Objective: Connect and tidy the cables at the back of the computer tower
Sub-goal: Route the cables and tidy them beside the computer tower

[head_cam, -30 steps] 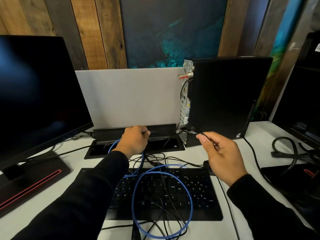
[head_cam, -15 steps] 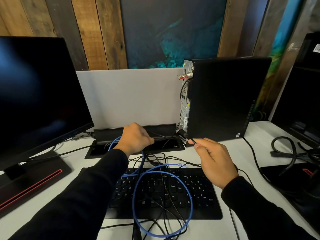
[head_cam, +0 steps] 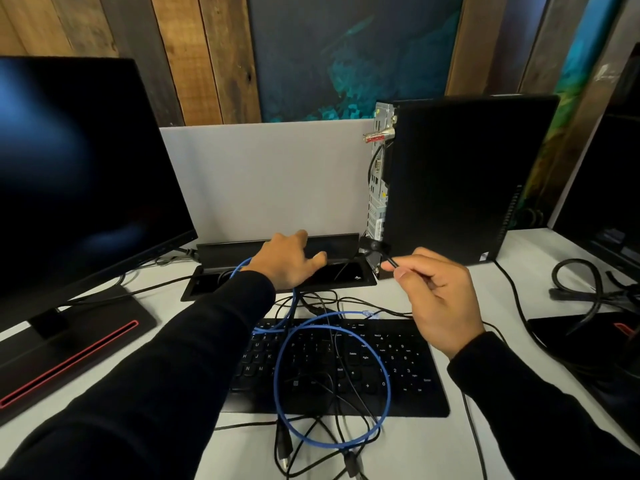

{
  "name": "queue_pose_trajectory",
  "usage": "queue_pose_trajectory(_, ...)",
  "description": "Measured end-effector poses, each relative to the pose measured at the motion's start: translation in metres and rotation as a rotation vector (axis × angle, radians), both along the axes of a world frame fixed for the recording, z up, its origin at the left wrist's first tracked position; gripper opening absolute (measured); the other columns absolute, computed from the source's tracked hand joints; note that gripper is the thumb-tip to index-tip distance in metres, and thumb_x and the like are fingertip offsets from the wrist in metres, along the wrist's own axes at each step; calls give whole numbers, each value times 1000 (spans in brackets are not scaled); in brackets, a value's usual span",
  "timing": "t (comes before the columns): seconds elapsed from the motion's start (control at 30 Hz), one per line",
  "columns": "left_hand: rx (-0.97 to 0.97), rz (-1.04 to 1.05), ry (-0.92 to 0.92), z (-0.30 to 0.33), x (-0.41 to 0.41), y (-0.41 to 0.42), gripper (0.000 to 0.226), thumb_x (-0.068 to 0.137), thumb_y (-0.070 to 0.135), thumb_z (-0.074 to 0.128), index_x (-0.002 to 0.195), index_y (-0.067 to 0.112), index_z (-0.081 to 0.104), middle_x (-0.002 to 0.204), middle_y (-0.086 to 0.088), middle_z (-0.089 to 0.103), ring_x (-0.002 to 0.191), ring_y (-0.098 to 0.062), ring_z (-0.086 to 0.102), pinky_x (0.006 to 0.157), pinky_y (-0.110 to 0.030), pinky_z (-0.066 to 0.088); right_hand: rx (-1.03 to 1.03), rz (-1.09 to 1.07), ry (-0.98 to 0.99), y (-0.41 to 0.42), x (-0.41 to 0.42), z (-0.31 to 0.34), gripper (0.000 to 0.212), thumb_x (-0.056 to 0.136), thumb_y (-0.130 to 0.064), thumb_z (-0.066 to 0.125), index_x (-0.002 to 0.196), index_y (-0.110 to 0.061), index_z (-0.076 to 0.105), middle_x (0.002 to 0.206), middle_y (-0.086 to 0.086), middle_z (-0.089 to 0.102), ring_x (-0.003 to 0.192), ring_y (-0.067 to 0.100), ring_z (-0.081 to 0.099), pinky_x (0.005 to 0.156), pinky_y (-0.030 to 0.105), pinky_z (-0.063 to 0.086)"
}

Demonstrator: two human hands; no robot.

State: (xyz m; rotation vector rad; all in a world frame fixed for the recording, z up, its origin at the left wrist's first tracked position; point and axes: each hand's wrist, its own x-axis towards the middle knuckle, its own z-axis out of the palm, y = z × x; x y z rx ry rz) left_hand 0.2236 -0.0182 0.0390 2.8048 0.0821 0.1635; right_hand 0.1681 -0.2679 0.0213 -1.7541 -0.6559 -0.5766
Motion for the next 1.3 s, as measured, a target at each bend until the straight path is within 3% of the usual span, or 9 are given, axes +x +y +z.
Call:
queue_pose_trajectory(0.2,-295,117,-55,-19,22,-15,22,99,34,51,101,14,58,95,-12,66,93,-30,58,77,-33,41,-66,78,-61,6,-9,10,48,94,-34,67,55,-8,57,54,0,39,51,18,40,55,25,35)
queue_pose_trajectory(0.3,-460,159,-118,-18,33,-21,13,98,25,54,101,16,63,87,-11,70,84,-29,67,71,-35,55,-124,105,-133,12,-14,15,45,97,-32,66,56,-20,53,55,0,40,51,18,40,52,33,36)
queue_pose_trajectory(0.47,-1161,380,14,-14,41,-22,14,100,12,49,94,13,61,68,-9,61,46,-15,57,41,-22,40,-104,52,-159,6,-11,19,38,99,-27,66,63,-13,67,57,-9,44,53,13,44,54,23,35)
queue_pose_trajectory(0.57,-1436,498,96,-20,42,-6,14,104,11,42,103,9,56,80,-12,55,56,-15,53,34,-18,36,-43,-64,-108,-10,2,16,41,101,-28,64,70,-3,72,59,0,52,56,17,47,55,28,38)
queue_pose_trajectory(0.67,-1553,571,91,-29,36,12,21,105,5,42,114,5,62,97,-18,55,74,-20,57,37,-17,45,73,-224,24,-29,14,10,28,103,-33,59,85,-20,76,73,10,67,69,23,59,65,27,47)
queue_pose_trajectory(0.87,-1741,597,54,-31,31,34,34,107,2,34,110,0,68,121,-24,48,95,-32,58,44,-20,53,244,-541,264,-66,43,-21,33,100,-59,52,85,-39,73,60,-13,47,65,17,49,72,38,46)
queue_pose_trajectory(1.1,-2085,397,-105,-39,19,22,20,90,2,45,77,4,60,80,-15,60,69,-25,58,52,-28,56,245,-448,288,-53,48,-31,37,101,-61,45,96,-35,71,62,-10,45,62,16,45,71,40,40)
queue_pose_trajectory(1.17,-2276,231,-169,-42,15,23,9,74,13,52,70,5,55,76,-12,53,76,-26,53,56,-31,57,240,-433,283,-52,46,-29,36,101,-60,45,97,-37,72,59,-11,43,60,16,43,70,39,39)
queue_pose_trajectory(1.3,-2343,-74,-80,-52,9,32,11,83,12,65,85,2,60,103,-18,51,112,-37,57,82,-37,61,265,-431,260,-54,42,-21,31,104,-54,47,94,-38,72,59,3,42,55,19,41,61,37,41)
